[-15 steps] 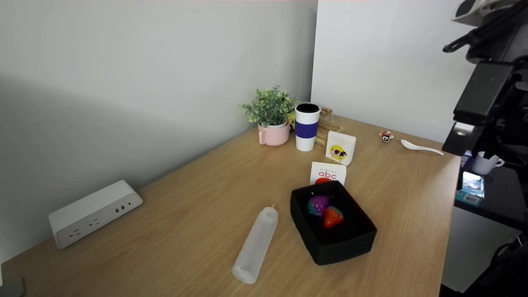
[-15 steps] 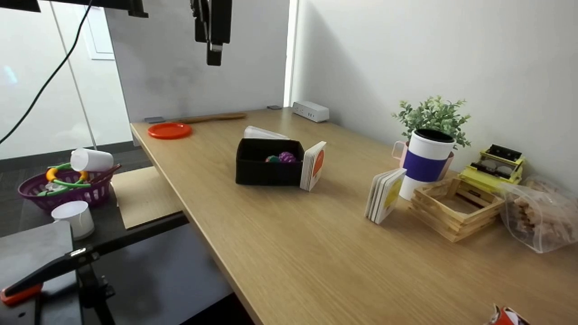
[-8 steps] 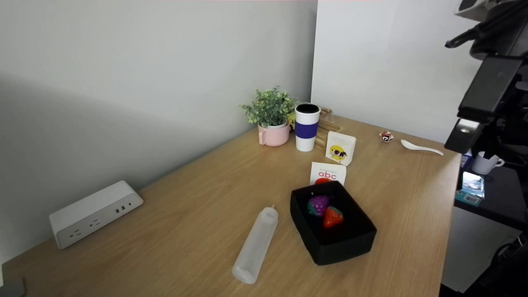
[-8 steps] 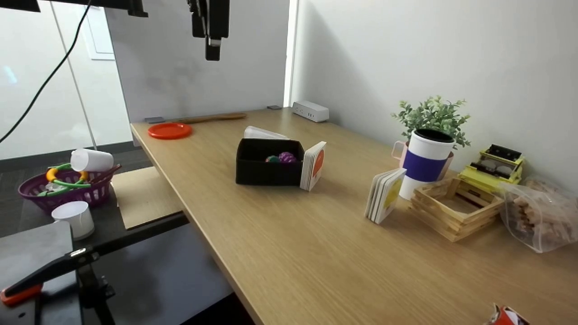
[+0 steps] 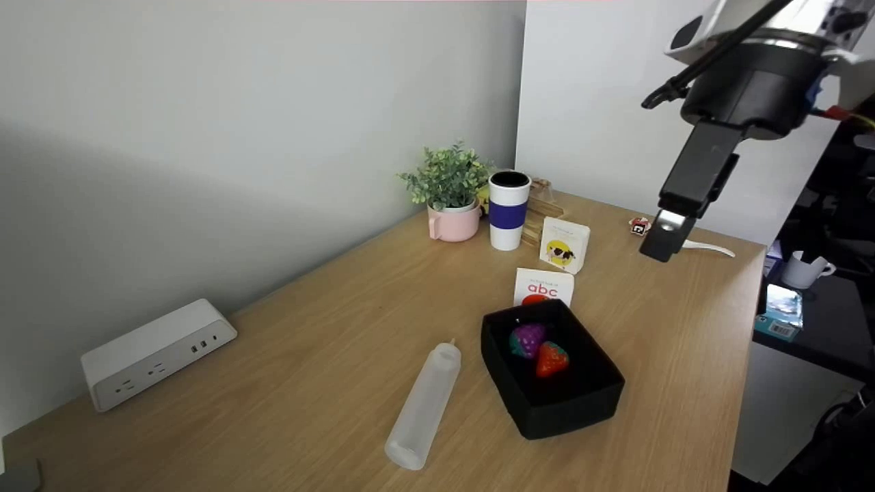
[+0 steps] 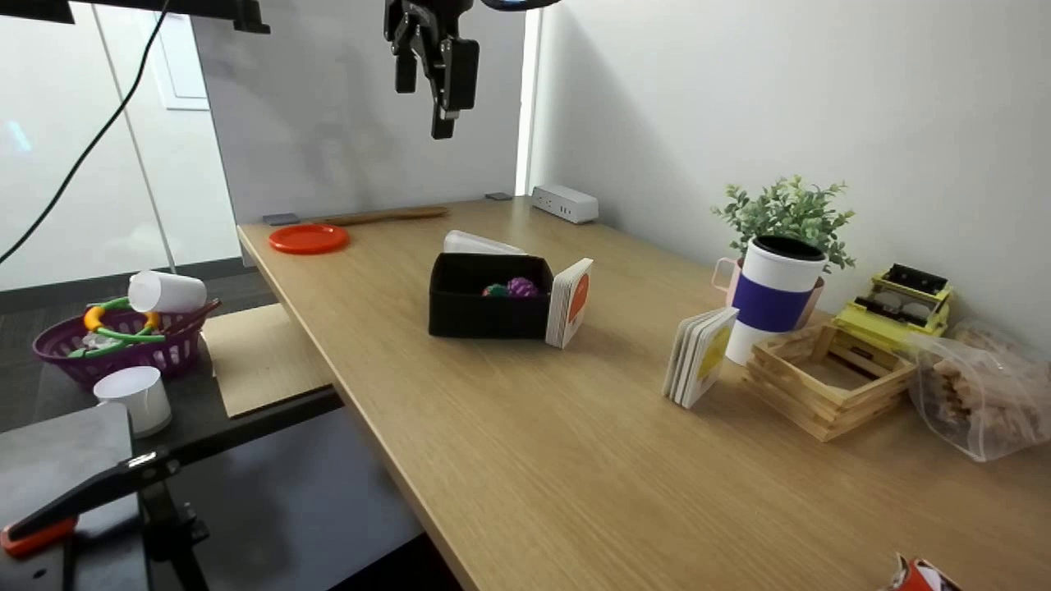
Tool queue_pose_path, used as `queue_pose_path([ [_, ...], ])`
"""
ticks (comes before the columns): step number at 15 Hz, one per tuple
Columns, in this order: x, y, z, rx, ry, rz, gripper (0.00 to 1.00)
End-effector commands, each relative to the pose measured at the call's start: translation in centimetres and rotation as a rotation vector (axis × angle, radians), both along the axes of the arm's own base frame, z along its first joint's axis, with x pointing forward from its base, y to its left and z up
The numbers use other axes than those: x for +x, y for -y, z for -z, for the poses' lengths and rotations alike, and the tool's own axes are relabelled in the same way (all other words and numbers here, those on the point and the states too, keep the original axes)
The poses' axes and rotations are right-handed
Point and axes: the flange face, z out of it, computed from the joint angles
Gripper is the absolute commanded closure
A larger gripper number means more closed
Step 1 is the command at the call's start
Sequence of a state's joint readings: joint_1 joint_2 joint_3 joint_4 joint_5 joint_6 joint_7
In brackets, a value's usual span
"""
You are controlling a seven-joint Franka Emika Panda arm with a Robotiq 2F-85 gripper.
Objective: Take the strawberry and grapes out of the black box
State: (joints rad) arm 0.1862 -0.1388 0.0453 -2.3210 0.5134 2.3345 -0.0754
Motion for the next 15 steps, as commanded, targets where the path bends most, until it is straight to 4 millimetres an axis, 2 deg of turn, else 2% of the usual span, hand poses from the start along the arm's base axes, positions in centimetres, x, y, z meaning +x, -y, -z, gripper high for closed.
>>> queue_pose_path([
  [1, 3.6, -0.8, 0.8, 0.034, 0.002, -0.051, 0.0],
  [3, 4.7, -0.8, 1.4, 0.027, -0.017, -0.063, 0.0],
  [9, 6.6, 1.3, 3.7, -0.024, -0.091, -0.035, 0.0],
  [12, 6.8, 1.9, 4.9, -0.029, -0.13, -0.035, 0.0],
  [15, 6.2, 1.9, 5.0, -0.027, -0.114, -0.032, 0.0],
])
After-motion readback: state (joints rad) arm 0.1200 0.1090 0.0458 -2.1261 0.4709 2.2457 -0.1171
